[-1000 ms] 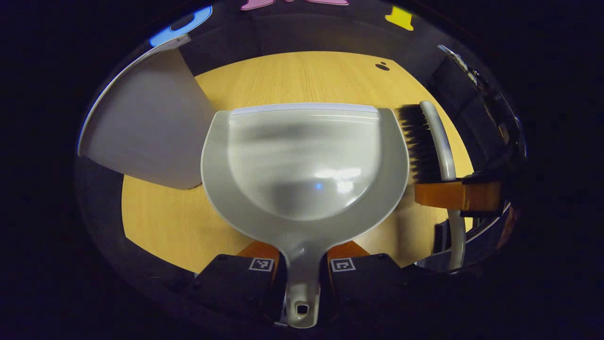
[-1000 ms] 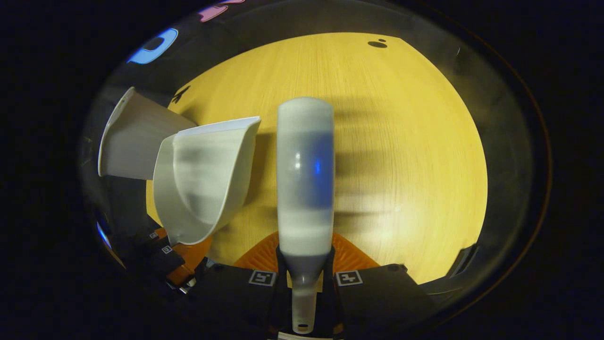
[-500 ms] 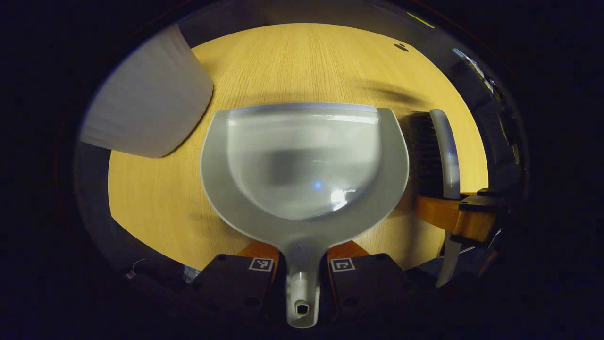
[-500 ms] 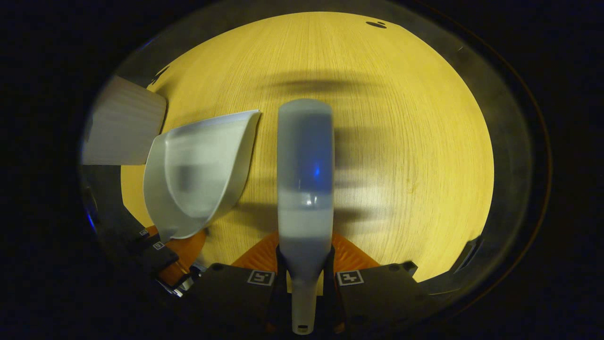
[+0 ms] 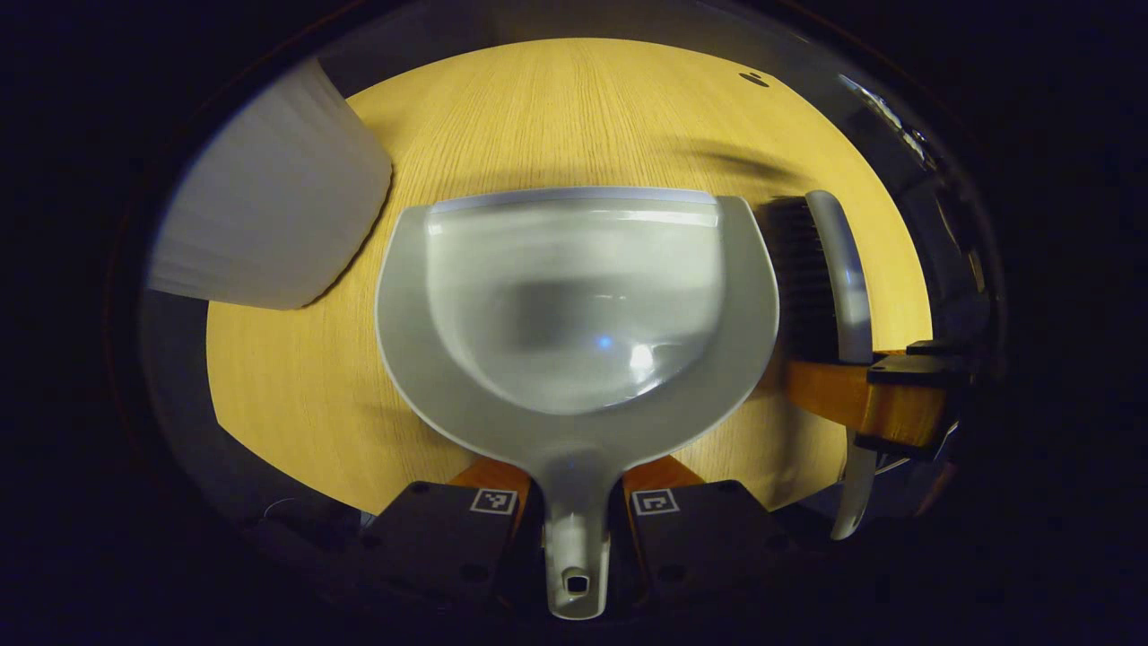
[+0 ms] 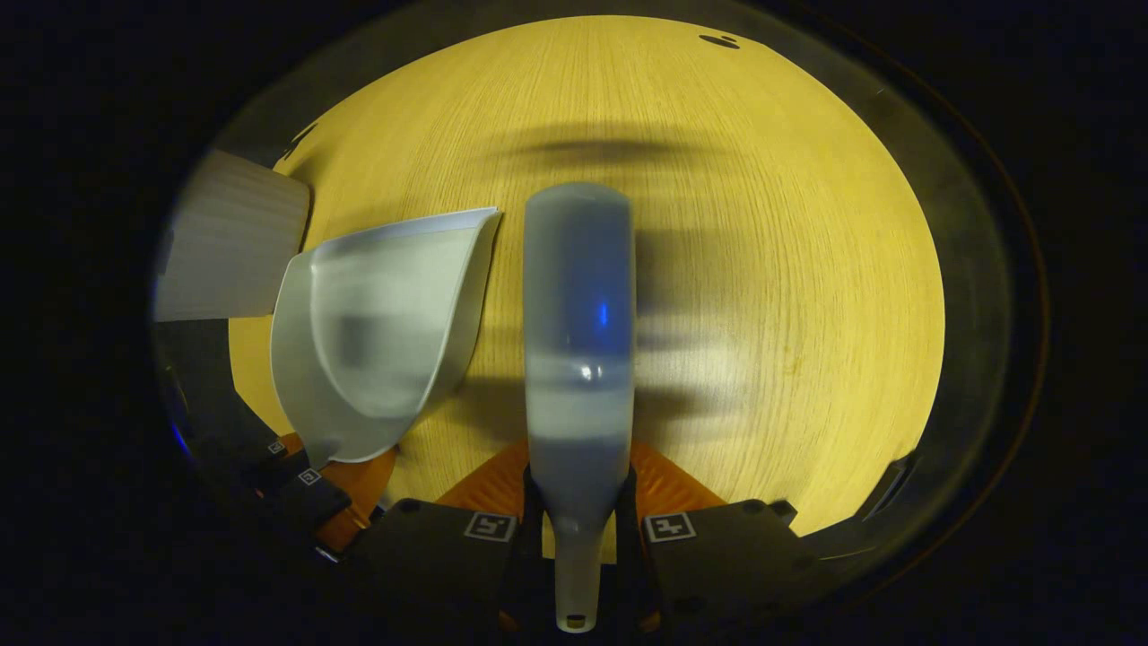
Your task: Pick up the small broom and dustpan from the desktop, sweep the trash into the dustpan with the broom, and then empty the trash into the garbage bin.
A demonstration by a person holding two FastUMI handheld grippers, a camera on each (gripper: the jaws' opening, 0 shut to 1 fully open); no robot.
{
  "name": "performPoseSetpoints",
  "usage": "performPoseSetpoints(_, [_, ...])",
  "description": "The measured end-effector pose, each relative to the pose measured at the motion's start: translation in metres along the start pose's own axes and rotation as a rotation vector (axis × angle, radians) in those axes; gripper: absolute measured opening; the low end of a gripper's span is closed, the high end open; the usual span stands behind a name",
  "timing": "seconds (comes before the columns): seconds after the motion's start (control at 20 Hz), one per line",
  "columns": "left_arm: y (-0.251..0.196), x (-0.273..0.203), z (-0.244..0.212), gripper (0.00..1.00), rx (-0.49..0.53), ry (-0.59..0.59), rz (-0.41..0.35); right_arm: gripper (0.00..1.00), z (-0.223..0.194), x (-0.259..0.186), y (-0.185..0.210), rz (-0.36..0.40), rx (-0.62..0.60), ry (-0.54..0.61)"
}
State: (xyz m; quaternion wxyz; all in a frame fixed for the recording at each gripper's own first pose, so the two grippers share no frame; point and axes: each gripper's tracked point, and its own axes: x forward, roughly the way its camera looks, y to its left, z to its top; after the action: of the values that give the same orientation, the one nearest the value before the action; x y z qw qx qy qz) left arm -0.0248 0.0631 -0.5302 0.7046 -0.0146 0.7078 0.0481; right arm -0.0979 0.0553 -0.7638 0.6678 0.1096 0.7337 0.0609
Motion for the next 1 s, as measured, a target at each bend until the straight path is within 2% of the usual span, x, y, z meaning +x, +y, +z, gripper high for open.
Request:
performPoseSetpoints(0.05, [0.004, -0.001, 0.001, 0.31, 0.009, 0.002, 0.020, 0.41, -0.001, -0.001, 0.000, -0.001, -0.004, -0.001])
performPoseSetpoints(0.15, [0.010, -0.001, 0.001, 0.47, 0.025, 0.005, 0.040, 0.40, -0.002, -0.001, 0.000, -0.004, -0.010, 0.000])
performPoseSetpoints(0.2, [0.004, -0.001, -0.002, 0.59, 0.034, 0.013, 0.009, 0.46, -0.003, -0.001, 0.000, -0.004, -0.016, 0.005])
performPoseSetpoints(0.25, [-0.001, -0.001, -0.004, 0.59, 0.040, 0.017, -0.008, 0.44, -0.005, -0.001, 0.000, -0.008, -0.024, 0.007])
performPoseSetpoints(0.35, [-0.001, 0.004, -0.006, 0.69, 0.053, 0.001, 0.003, 0.48, -0.008, -0.002, 0.001, -0.011, -0.027, 0.007])
performPoseSetpoints(0.4, [0.000, 0.004, -0.008, 0.76, 0.060, -0.004, 0.009, 0.62, -0.007, -0.003, 0.001, -0.013, -0.026, 0.002])
performPoseSetpoints(0.5, [-0.005, 0.002, -0.012, 0.77, 0.074, 0.002, -0.016, 0.93, -0.009, -0.007, 0.001, -0.011, -0.012, 0.001])
performPoseSetpoints(0.55, [-0.008, 0.000, -0.015, 0.76, 0.077, 0.004, -0.036, 1.00, -0.009, -0.009, 0.003, -0.004, -0.006, -0.001])
performPoseSetpoints(0.8, [0.000, -0.017, -0.016, 0.76, 0.088, -0.052, -0.047, 0.99, -0.007, -0.027, 0.012, 0.021, 0.007, -0.038])
performPoseSetpoints(1.0, [0.013, -0.043, -0.013, 0.78, 0.138, -0.145, -0.026, 0.99, -0.002, -0.057, 0.029, 0.084, 0.022, -0.139])
